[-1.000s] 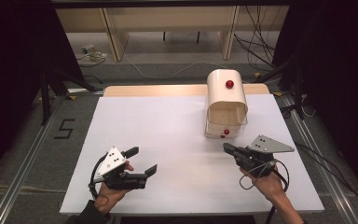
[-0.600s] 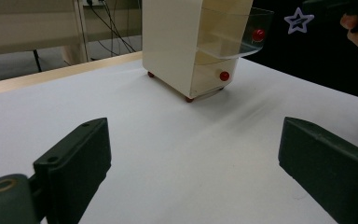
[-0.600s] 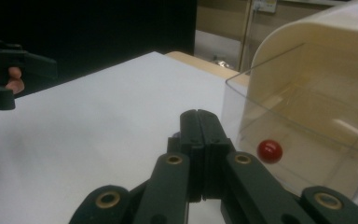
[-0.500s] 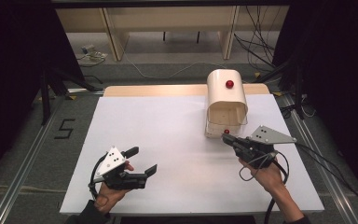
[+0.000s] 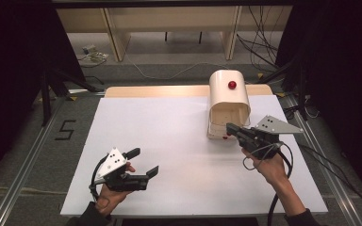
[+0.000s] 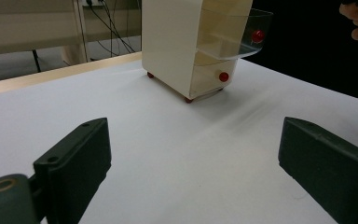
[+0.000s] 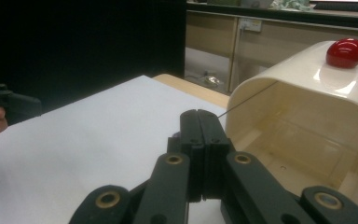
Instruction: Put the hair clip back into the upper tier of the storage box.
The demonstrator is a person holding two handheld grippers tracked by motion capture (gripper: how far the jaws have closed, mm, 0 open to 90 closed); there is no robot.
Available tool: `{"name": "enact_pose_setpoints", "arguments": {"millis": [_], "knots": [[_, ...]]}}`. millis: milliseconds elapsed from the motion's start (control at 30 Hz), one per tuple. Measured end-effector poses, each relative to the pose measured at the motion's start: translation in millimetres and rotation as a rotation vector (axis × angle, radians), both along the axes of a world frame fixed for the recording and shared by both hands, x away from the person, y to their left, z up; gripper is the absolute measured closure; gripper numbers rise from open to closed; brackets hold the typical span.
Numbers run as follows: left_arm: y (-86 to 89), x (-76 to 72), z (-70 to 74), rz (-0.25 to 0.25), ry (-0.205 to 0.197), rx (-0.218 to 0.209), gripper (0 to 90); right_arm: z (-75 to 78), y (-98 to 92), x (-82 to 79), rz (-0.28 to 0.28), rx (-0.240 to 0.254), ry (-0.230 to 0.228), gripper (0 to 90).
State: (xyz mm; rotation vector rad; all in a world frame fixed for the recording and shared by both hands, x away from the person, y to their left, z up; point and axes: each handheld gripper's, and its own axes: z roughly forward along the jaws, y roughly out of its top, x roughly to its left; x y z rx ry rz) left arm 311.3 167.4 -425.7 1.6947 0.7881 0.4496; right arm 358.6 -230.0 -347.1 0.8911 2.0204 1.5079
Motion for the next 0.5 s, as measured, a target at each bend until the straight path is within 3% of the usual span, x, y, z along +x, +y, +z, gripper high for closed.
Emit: {"name": "enact_pose_setpoints", "arguments": {"millis": [500], "knots": [[-0.4,0.2,0.1,0.002,0.001,-0.006,8.9,4.7,-2.1,16.4,-0.036,0.018,-0.002,90.0]]}}
